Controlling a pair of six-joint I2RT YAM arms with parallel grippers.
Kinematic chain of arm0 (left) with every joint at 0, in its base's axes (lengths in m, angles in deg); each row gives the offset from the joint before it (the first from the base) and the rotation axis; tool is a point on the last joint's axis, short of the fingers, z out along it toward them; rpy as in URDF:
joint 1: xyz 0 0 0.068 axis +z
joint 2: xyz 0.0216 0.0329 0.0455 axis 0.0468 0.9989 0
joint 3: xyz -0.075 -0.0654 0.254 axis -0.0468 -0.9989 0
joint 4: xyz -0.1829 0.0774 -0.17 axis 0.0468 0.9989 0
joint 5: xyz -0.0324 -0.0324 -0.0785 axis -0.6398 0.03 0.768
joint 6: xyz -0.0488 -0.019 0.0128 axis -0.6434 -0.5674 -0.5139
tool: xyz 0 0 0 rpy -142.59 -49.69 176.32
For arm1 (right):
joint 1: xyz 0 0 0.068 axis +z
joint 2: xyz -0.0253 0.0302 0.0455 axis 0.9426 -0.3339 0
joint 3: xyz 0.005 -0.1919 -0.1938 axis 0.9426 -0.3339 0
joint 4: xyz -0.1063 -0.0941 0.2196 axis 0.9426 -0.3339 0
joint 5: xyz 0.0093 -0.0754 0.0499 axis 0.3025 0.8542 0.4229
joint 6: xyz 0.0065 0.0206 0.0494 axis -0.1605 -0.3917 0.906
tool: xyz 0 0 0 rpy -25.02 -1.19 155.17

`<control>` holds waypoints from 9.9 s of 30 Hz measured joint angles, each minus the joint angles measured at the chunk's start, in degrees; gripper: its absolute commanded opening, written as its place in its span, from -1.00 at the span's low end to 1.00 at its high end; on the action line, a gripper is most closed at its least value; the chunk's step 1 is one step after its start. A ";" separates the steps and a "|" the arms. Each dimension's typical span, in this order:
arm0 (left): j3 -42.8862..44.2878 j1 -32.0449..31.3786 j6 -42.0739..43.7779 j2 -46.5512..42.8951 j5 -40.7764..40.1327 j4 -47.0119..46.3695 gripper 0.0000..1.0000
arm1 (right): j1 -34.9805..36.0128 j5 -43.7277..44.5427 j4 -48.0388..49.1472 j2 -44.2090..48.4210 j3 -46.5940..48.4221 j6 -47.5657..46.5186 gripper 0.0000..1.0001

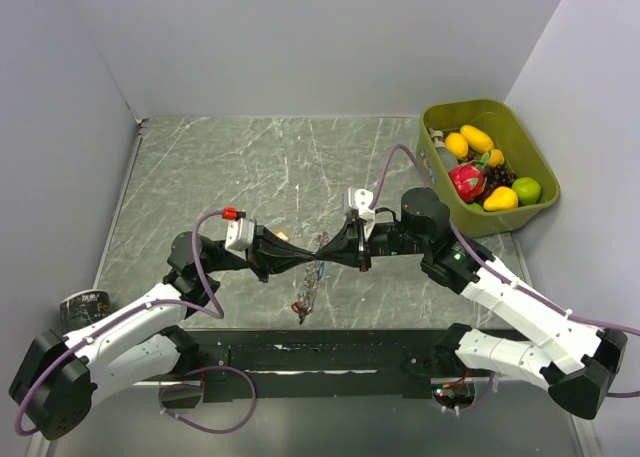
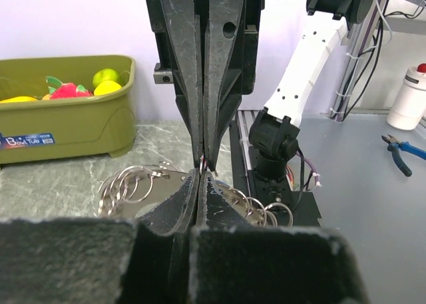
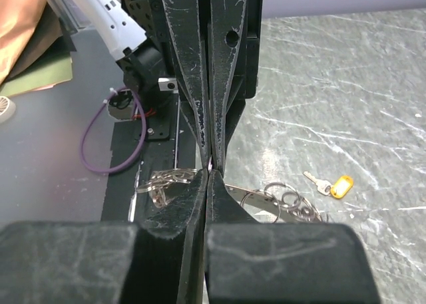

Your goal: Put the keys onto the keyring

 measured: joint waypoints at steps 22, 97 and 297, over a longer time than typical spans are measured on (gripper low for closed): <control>23.54 -0.59 28.35 0.48 -7.02 57.79 -0.07 | -0.31 5.68 -23.56 -9.86 11.30 -8.83 -1.00; 3.96 -6.69 12.37 0.31 -4.85 12.50 -0.98 | -2.16 3.80 -9.75 5.01 -0.42 -2.93 -1.00; 21.75 3.85 -25.16 19.63 1.36 25.81 -0.42 | -5.07 28.96 11.63 12.17 -15.76 40.04 -1.00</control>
